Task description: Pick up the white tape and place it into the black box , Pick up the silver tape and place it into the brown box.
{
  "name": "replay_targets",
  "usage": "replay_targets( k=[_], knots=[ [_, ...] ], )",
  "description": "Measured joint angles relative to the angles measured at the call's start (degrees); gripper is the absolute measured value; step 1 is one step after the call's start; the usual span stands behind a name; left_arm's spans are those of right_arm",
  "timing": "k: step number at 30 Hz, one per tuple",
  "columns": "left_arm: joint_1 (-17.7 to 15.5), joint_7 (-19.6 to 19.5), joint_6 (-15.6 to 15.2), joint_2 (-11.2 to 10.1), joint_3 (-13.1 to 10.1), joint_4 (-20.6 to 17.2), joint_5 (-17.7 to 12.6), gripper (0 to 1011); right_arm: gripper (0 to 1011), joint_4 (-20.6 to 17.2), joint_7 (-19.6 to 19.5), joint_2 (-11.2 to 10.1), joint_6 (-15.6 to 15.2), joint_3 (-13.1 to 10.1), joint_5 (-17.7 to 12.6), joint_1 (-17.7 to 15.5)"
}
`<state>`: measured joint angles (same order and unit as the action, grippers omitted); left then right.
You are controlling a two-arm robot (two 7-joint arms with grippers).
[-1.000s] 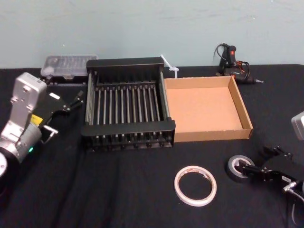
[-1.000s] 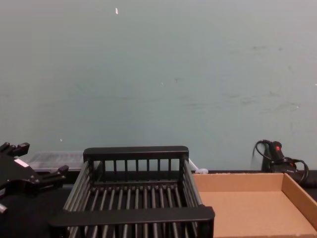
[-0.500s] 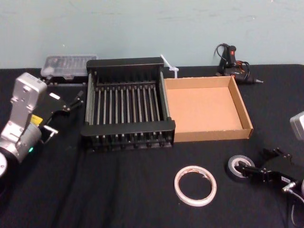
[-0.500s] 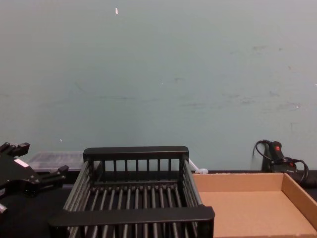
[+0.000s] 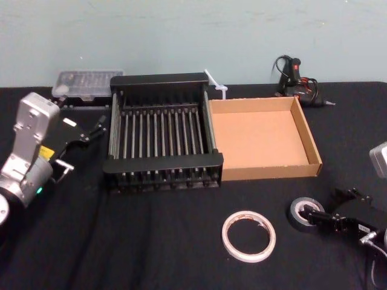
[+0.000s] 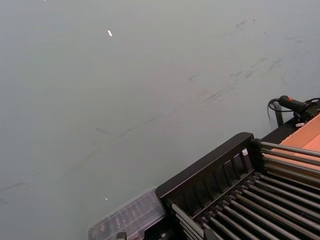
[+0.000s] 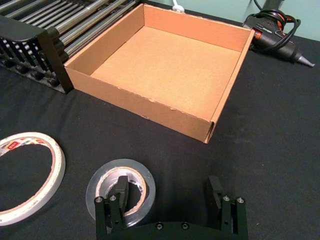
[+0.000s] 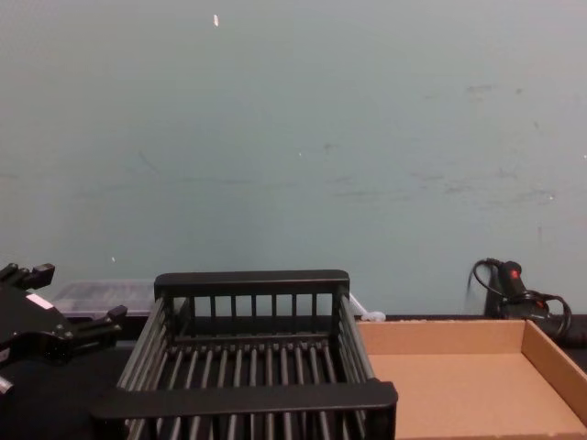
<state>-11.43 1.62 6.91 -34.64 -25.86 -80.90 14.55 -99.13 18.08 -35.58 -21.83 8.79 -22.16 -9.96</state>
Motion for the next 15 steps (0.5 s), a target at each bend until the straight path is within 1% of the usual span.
replay_targets(
  k=[2,5,6,9,11,12,13,15],
  knots=[
    [0.0,0.0,0.0,0.0,0.0,0.0,0.0,1001,1002,0.0,0.0,-0.01,0.01,0.0,-0.01,-0.01],
    [0.0,0.0,0.0,0.0,0.0,0.0,0.0,1001,966,-0.01,-0.02,-0.03,0.02,0.0,-0.02,-0.03],
    [-0.01,0.0,0.0,0.0,0.0,0.0,0.0,1001,928,-0.01,-0.02,-0.03,0.02,0.0,-0.02,-0.03],
    [0.0,0.0,0.0,0.0,0.0,0.0,0.0,1001,868,-0.03,-0.03,-0.05,0.04,0.0,-0.03,-0.04],
    [-0.01,0.0,0.0,0.0,0.0,0.0,0.0,1001,800,-0.04,-0.02,-0.06,0.05,0.0,-0.03,-0.04],
    [0.0,0.0,0.0,0.0,0.0,0.0,0.0,1001,786,-0.05,-0.02,-0.06,0.06,0.0,-0.03,-0.04],
    [0.0,0.0,0.0,0.0,0.0,0.0,0.0,1001,744,-0.05,-0.02,-0.06,0.06,0.0,-0.03,-0.04],
    [0.0,0.0,0.0,0.0,0.0,0.0,0.0,1001,707,-0.06,-0.02,-0.06,0.07,0.0,-0.03,-0.04]
  ],
)
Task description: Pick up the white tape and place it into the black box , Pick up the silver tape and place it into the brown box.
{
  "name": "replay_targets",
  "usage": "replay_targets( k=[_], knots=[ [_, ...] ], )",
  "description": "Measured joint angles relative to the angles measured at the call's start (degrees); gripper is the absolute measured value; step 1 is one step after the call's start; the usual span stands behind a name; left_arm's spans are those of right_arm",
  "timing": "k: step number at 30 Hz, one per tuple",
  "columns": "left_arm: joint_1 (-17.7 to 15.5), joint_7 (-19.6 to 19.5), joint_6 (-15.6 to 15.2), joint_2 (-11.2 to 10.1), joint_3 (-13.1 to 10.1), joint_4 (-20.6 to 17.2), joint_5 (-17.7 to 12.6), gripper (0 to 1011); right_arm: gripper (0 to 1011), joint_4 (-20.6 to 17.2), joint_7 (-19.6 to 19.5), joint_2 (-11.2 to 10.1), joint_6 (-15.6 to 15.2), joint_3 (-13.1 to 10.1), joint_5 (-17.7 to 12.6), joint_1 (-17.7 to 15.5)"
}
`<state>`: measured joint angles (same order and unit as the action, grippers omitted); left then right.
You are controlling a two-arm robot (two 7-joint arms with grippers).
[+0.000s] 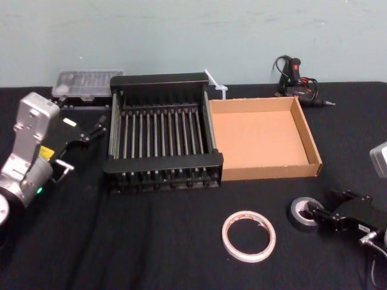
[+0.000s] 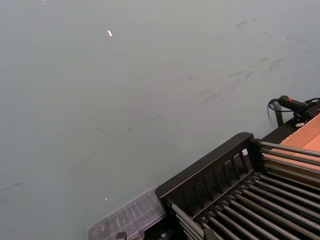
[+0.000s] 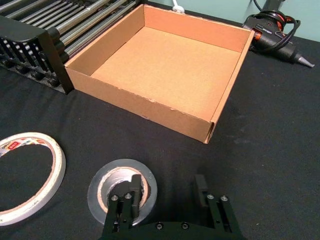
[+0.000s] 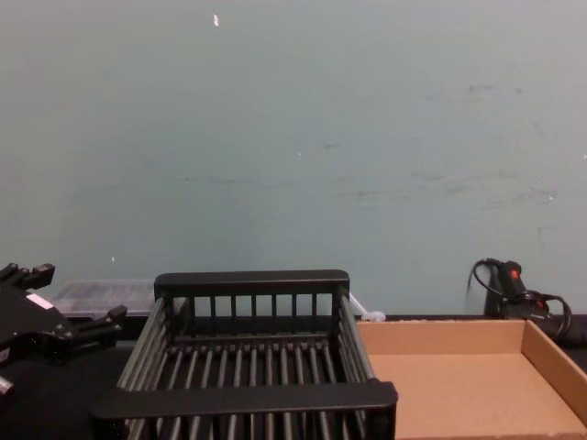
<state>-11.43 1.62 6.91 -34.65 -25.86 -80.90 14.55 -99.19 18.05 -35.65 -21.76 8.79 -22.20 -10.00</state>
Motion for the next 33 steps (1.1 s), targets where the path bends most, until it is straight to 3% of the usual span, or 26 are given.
replay_targets(
  k=[17,33],
  knots=[
    [0.0,0.0,0.0,0.0,0.0,0.0,0.0,1001,161,-0.01,0.0,0.0,0.03,0.0,0.01,0.0],
    [0.0,0.0,0.0,0.0,0.0,0.0,0.0,1001,157,-0.01,0.0,0.0,0.03,0.0,0.01,0.0]
  ],
)
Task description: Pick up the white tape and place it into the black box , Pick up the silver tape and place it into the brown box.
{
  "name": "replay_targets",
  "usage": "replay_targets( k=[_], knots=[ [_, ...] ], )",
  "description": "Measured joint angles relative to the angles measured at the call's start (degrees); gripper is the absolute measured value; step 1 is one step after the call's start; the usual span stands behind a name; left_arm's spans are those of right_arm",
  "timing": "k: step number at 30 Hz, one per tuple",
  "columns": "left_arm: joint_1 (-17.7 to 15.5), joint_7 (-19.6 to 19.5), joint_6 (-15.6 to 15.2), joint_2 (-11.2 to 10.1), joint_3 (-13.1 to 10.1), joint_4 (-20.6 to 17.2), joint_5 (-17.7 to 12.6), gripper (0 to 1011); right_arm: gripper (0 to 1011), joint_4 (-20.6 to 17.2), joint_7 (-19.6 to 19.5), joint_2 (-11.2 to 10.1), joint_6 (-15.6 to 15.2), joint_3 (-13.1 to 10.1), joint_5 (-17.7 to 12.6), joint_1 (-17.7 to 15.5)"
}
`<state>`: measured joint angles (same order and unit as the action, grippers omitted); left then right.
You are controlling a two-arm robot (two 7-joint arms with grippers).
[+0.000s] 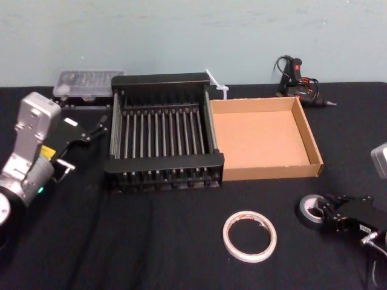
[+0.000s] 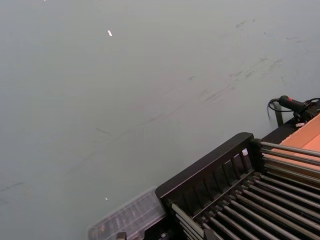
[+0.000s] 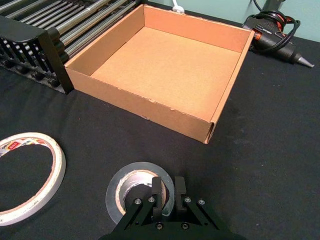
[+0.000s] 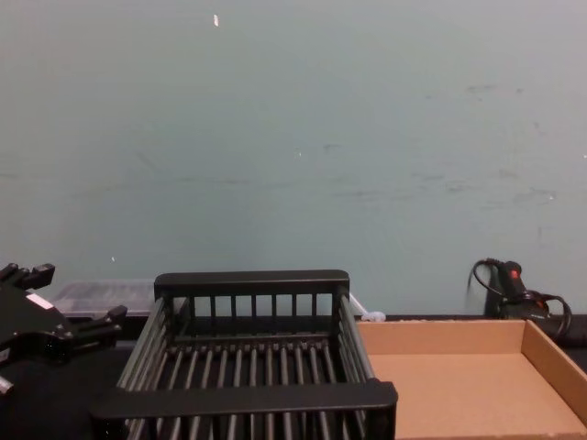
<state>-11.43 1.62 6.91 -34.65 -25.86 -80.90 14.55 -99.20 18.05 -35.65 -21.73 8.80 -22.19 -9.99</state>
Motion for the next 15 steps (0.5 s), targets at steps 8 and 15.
replay_targets(
  k=[8,15],
  knots=[
    [0.0,0.0,0.0,0.0,0.0,0.0,0.0,1001,157,-0.5,1.02,-0.45,0.37,-0.25,-0.62,-0.16],
    [0.0,0.0,0.0,0.0,0.0,0.0,0.0,1001,157,-2.22,1.42,-0.99,1.23,-0.97,-1.47,-1.0]
  ],
)
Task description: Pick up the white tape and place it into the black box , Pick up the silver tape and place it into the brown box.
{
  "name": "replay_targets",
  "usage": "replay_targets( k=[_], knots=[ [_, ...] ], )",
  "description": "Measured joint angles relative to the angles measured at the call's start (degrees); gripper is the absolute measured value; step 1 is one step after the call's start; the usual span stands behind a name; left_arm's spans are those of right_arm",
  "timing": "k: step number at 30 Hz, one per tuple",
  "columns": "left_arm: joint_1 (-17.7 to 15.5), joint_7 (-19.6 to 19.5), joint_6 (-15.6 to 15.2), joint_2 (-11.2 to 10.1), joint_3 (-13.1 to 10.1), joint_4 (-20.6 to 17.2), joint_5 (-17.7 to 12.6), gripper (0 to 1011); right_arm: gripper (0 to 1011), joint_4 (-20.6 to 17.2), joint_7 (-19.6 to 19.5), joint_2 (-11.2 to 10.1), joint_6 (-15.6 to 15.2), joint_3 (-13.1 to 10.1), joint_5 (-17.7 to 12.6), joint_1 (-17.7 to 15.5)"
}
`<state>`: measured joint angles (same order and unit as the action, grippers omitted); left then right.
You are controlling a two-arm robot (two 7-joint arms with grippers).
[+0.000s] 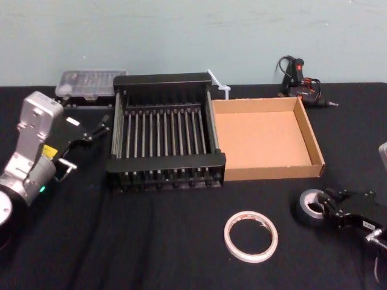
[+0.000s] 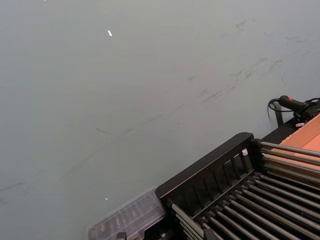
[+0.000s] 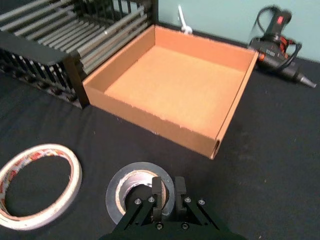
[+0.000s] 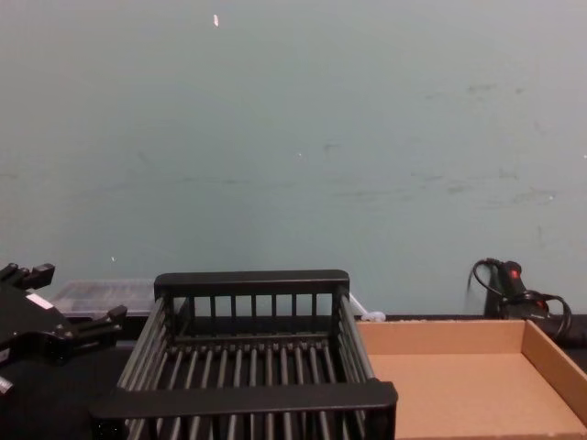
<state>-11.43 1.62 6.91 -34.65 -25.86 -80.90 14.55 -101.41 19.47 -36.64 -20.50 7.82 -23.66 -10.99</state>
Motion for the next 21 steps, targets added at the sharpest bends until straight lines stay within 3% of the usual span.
replay_targets(
  k=[10,21],
  knots=[
    [0.0,0.0,0.0,0.0,0.0,0.0,0.0,1001,157,-1.74,-1.24,0.24,1.74,-0.9,-0.15,0.55],
    [0.0,0.0,0.0,0.0,0.0,0.0,0.0,1001,157,1.76,-3.02,2.64,2.38,0.38,2.85,6.36]
  ],
)
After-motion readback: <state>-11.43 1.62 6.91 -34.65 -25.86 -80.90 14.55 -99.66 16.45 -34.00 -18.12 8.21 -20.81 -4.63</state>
